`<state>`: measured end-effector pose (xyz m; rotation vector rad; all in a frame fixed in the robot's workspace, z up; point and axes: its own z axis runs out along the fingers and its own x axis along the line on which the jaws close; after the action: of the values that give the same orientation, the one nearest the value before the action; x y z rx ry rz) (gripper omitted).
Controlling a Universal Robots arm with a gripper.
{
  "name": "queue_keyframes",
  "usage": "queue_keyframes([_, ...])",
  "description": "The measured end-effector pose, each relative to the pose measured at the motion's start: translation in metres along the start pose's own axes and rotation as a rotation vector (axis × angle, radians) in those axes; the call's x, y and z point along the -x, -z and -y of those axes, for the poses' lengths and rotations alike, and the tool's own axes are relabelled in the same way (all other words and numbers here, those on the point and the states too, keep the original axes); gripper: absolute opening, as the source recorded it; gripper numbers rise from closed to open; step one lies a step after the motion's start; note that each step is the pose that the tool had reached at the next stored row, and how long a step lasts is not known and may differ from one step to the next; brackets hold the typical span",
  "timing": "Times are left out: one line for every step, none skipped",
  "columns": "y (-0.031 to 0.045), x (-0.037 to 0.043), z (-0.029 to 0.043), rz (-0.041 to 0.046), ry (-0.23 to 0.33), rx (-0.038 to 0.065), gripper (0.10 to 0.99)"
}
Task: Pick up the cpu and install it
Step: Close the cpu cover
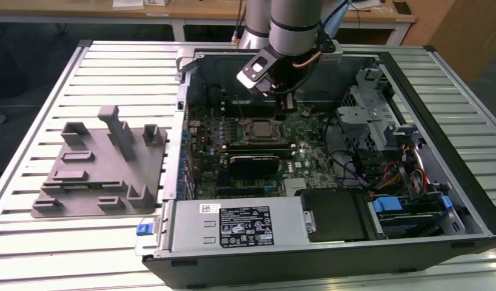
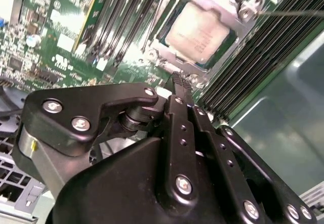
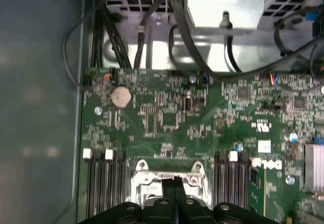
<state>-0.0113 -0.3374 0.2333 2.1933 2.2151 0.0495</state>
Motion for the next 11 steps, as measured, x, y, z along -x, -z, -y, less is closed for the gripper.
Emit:
queue_keyframes([0.0001,0.0000,0.0023,0.0001,0.000,0.000,0.106])
queue_keyframes([0.0002,0.0000,0.0044,0.0000,0.000,0.000,0.106])
queue_keyframes([0.0003,0.0000,0.0065,0.0001,0.000,0.000,0.106])
queue_keyframes([0.0003,-0.0001,0.0085,0.0000,-0.001,0.000,0.106])
queue_keyframes([0.0004,-0.0001,0.0106,0.0001,-0.001,0.000,0.106])
queue_keyframes([0.0004,-0.0001,0.0120,0.0000,-0.001,0.000,0.106])
queue_keyframes([0.0002,-0.0001,0.0132,-0.0001,-0.001,0.000,0.106])
queue_keyframes([-0.0001,-0.0001,0.0142,0.0000,-0.001,0.000,0.106])
queue_keyframes([-0.0006,-0.0001,0.0152,0.0000,-0.001,0.000,0.106])
queue_keyframes([-0.0017,-0.0001,0.0169,0.0001,-0.001,0.000,0.106])
queue_keyframes([-0.0025,-0.0001,0.0181,0.0001,-0.001,0.000,0.106])
